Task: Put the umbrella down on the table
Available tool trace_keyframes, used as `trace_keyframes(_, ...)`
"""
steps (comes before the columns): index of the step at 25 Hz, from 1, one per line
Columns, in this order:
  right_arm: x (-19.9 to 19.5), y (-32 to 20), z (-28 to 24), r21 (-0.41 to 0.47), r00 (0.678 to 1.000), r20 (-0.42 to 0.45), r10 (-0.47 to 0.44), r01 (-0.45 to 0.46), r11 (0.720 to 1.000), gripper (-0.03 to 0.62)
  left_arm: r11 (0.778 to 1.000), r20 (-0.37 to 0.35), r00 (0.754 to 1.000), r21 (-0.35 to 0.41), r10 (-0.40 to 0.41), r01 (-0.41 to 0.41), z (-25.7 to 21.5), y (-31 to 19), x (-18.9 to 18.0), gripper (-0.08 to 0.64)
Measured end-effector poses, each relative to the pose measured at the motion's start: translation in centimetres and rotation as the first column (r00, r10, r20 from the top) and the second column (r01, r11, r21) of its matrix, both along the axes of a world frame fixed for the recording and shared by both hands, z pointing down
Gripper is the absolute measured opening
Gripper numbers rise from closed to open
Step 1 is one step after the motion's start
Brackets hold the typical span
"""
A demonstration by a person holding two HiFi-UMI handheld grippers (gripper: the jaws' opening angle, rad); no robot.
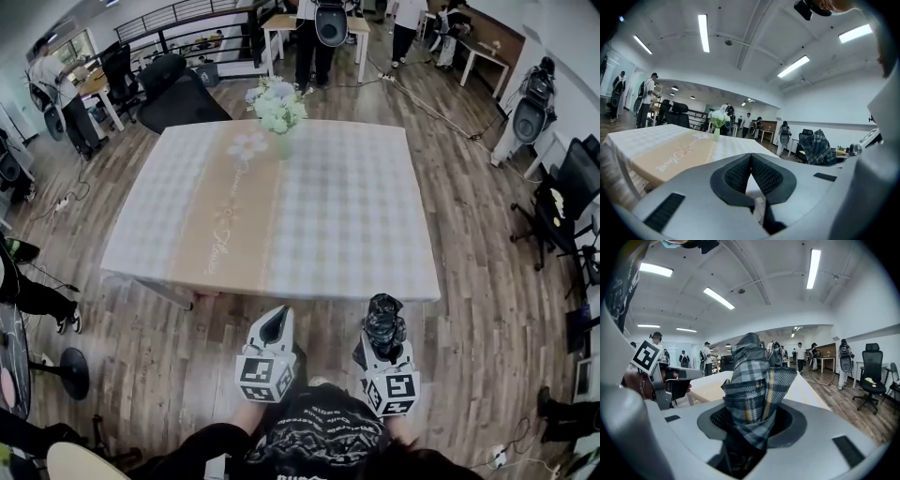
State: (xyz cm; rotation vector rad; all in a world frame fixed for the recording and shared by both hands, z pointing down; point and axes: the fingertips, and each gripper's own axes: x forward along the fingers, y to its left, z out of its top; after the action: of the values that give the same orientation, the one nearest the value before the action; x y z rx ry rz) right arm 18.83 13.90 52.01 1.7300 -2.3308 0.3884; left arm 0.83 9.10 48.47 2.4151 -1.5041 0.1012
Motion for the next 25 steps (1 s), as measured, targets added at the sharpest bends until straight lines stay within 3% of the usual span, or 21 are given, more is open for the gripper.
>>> trace_keyframes(5,0.0,-4.2,0.0,-0.015,0.999,-0.003,0.043,-0.043,0.999,0.186,0.999,0.027,0.999,-0.01,0.044,-0.044,0.9,-4.5,0.2,0.02)
trace_keyframes(11,-1.3,-12.1,-1.8,-0.01,0.997,-0.012,0.075,-0.075,0.997,0.186,0.99,0.155,0.979,0.031,0.133,-0.139,0.9,-12.1,-0.7,0.018)
trace_keyframes(20,-4.1,-22.6,-0.8,0.005,0.991,0.007,0.136,-0.136,0.991,0.186,0.982,0.145,0.975,0.064,0.169,-0.18,1.7,-23.3,-4.0,0.019)
trace_keyframes(25,-5.1,-26.3,-0.7,-0.012,0.987,-0.016,0.161,-0.161,0.987,0.186,0.98,0.137,0.974,0.061,0.182,-0.191,1.6,-26.9,-5.5,0.019)
